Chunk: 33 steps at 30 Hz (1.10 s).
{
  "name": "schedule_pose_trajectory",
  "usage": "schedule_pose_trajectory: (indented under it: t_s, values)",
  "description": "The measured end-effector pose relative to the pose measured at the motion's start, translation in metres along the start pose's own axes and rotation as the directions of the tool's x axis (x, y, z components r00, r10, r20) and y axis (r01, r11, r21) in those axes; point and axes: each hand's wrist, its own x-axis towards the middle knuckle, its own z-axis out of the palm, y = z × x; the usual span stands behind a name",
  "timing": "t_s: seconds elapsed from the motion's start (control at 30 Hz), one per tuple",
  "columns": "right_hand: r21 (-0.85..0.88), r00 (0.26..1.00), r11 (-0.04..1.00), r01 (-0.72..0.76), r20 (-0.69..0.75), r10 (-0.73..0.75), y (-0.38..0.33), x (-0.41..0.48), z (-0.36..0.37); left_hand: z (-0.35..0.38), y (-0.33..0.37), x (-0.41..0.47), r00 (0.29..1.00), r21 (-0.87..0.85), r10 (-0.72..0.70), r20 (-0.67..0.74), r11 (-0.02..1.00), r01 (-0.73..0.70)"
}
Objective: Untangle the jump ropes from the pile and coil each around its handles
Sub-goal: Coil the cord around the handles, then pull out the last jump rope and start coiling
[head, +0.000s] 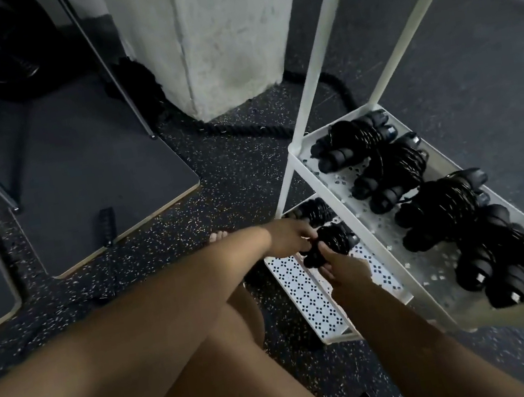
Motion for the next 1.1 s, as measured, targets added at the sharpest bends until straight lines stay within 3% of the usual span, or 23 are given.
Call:
schedule_pose_trajectory:
  t_s: [0.2,0.37,0.5,0.63,0.73,0.87,0.97,1.1]
  values:
    - [-0.001,0.991,0.996,0.092,-0.100,-0.091,0.011,0.034,0.006,-0.016,-0.033,0.011,0.999,-0.095,0.035,-0.018,0.995,-0.037]
    - [-0.131,0.988,0.990,0.052,-0.141,-0.070,0.015,0.044,0.006,-0.022,-0.081,-0.005,0.981,-0.443,-0.123,-0.153,0.896,0.044]
    - [-0.246,0.952,0.954,0.172,-0.205,-0.225,0.002,0.012,0.003,-0.021,-0.111,-0.027,0.941,-0.589,-0.204,-0.270,0.808,0.006]
    - [-0.396,0.903,0.825,0.403,0.024,-0.430,-0.003,-0.026,0.022,-0.018,-0.150,-0.057,0.881,-0.632,-0.283,-0.379,0.775,-0.023]
    - [-0.453,0.854,0.724,0.520,0.272,-0.443,-0.002,-0.047,0.066,-0.014,-0.185,-0.085,0.830,-0.668,-0.368,-0.419,0.744,-0.007]
    - [-0.467,0.804,0.706,0.533,0.540,-0.249,0.011,-0.058,0.150,-0.011,-0.242,-0.110,0.764,-0.701,-0.477,-0.434,0.712,0.047]
    - [-0.527,0.778,0.686,0.501,0.621,-0.092,0.028,-0.053,0.215,-0.017,-0.294,-0.119,0.700,-0.724,-0.550,-0.456,0.686,0.067]
    - [-0.570,0.716,0.587,0.575,0.698,-0.024,0.052,-0.043,0.292,-0.030,-0.364,-0.111,0.625,-0.731,-0.625,-0.468,0.671,0.124]
